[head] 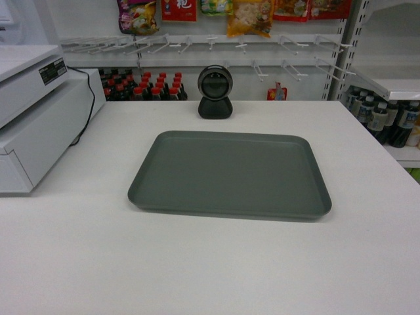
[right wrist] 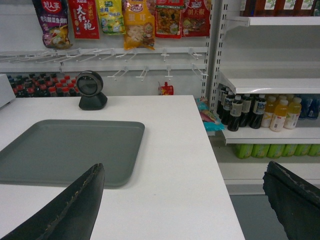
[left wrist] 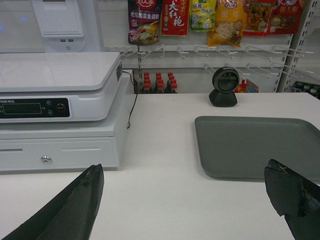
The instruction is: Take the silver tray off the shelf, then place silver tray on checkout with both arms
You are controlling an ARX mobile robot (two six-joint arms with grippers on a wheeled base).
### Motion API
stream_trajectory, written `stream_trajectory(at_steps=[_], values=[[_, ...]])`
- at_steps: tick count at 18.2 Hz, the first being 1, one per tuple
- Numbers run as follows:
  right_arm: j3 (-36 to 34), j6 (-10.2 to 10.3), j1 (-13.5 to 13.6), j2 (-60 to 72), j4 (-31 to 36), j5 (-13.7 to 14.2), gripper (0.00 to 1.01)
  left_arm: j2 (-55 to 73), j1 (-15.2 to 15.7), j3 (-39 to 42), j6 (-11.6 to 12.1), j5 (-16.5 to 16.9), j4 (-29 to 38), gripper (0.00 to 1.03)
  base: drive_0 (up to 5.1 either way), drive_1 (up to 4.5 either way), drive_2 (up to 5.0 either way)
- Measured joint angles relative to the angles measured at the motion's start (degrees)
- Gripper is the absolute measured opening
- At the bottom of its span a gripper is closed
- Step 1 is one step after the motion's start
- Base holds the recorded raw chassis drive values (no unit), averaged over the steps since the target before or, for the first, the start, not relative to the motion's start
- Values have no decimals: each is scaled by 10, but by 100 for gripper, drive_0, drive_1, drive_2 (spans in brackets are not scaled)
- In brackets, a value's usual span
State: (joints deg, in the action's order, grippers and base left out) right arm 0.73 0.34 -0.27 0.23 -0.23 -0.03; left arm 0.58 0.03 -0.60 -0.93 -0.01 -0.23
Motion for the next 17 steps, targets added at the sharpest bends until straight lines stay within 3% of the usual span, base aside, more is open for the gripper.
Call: stream_trajectory(at_steps=[17], values=[[0, 0, 0, 0, 0, 0, 98, 0, 0, 0, 0, 0, 0, 98, 0, 0, 0]])
